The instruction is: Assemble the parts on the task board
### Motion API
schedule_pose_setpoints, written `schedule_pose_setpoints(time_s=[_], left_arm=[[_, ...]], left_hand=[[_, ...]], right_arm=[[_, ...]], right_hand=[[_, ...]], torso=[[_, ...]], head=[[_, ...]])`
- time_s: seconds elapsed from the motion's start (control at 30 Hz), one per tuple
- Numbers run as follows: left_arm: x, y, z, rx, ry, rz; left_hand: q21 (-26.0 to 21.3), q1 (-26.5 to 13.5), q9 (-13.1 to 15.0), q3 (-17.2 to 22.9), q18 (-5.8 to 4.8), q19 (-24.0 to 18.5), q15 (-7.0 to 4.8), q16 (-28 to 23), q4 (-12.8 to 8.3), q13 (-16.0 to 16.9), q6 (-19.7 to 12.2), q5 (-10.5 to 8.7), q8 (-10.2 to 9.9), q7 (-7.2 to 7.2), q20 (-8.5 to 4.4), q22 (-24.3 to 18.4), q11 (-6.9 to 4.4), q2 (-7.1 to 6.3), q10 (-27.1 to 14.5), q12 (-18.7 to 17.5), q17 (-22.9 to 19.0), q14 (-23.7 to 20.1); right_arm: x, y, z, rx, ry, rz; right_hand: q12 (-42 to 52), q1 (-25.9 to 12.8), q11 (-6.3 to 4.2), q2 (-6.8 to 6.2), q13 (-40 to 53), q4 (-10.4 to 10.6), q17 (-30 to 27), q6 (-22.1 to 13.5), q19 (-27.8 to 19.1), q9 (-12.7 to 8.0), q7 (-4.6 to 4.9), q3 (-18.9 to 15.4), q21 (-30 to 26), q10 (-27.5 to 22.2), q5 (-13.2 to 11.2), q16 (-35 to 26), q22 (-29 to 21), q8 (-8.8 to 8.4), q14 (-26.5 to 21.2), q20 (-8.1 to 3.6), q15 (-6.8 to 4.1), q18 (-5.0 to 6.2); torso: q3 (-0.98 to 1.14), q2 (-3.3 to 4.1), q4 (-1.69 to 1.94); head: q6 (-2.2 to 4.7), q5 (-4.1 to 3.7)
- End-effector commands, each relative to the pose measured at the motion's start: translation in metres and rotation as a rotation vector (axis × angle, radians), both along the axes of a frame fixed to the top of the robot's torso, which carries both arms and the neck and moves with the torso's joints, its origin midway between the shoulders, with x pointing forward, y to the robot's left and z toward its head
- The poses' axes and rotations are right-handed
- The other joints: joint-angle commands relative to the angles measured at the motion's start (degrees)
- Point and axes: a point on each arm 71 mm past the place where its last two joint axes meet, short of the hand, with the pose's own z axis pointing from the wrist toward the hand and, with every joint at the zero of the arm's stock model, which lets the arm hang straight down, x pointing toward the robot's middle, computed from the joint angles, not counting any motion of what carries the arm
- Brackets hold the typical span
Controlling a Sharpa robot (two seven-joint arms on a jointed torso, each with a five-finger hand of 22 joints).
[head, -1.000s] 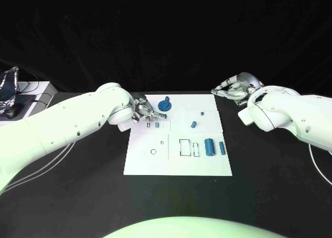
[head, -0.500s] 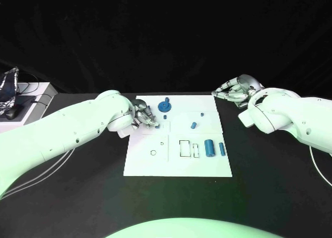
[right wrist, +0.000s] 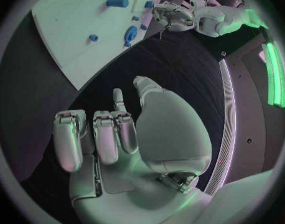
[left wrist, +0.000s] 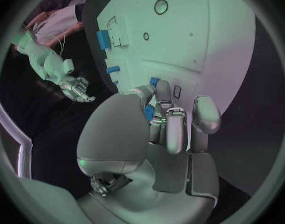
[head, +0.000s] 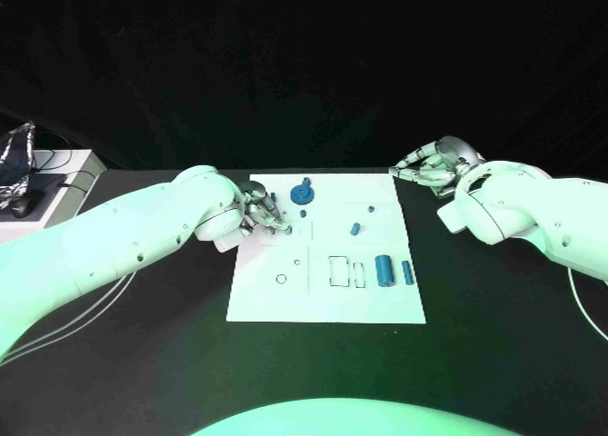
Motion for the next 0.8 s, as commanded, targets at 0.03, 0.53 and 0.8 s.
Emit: schedule_pose_setpoints(time_s=[0.03,0.53,0.8], left_arm=[[0.0009,-0.0022,0.0011,-0.024,-0.012,0.004],[0.0054,-0.0025,-0.0014,-0.037,-0.008,0.028],[0.005,-0.0039,-0.0025,-0.037,0.007,0.019]], left_hand=[[0.29,-0.27,0.11,0.5,0.11,0.36,-0.51,0.33,-0.04,-0.08,0.18,-0.36,0.44,-0.16,0.04,0.1,-0.15,-0.29,0.51,0.26,3.14,2.64],[0.35,-1.71,0.45,1.9,0.08,0.47,-0.55,0.48,0.34,-0.2,0.04,-1.36,1.1,-0.23,-0.02,0.27,-0.22,-0.38,0.84,0.31,3.42,2.76],[0.45,-1.73,0.51,2.19,0.04,0.6,-0.6,0.54,0.06,-0.21,0.03,-1.35,1.23,-0.3,-0.05,0.46,-0.28,-0.82,0.92,0.34,3.55,2.81]], right_arm=[[-0.0003,0.0012,0.0001,-0.006,-0.006,0.015],[-0.0001,0.0009,-0.0003,-0.008,-0.006,0.015],[0.0,0.001,-0.0007,-0.013,-0.006,0.017]], right_hand=[[-0.28,-0.7,-0.19,0.02,13.27,-0.01,13.3,-0.24,4.42,0.1,0.05,0.35,-0.2,3.89,0.27,-0.36,12.98,0.15,5.42,-0.19,-0.25,0.51],[-0.28,-0.7,-0.19,0.02,13.27,-0.01,13.3,-0.24,4.42,0.1,0.05,0.35,-0.2,3.89,0.27,-0.36,12.98,0.15,5.42,-0.19,-0.25,0.51],[-0.28,-0.7,-0.19,0.02,13.27,-0.01,13.3,-0.24,4.42,0.1,0.05,0.35,-0.2,3.89,0.27,-0.36,12.98,0.15,5.42,-0.19,-0.25,0.51]], torso=[[0.01,-0.04,-0.05],[0.05,-0.02,-0.05],[0.05,-0.06,-0.02]], head=[[-0.04,0.15],[-0.08,0.12],[-0.14,0.12]])
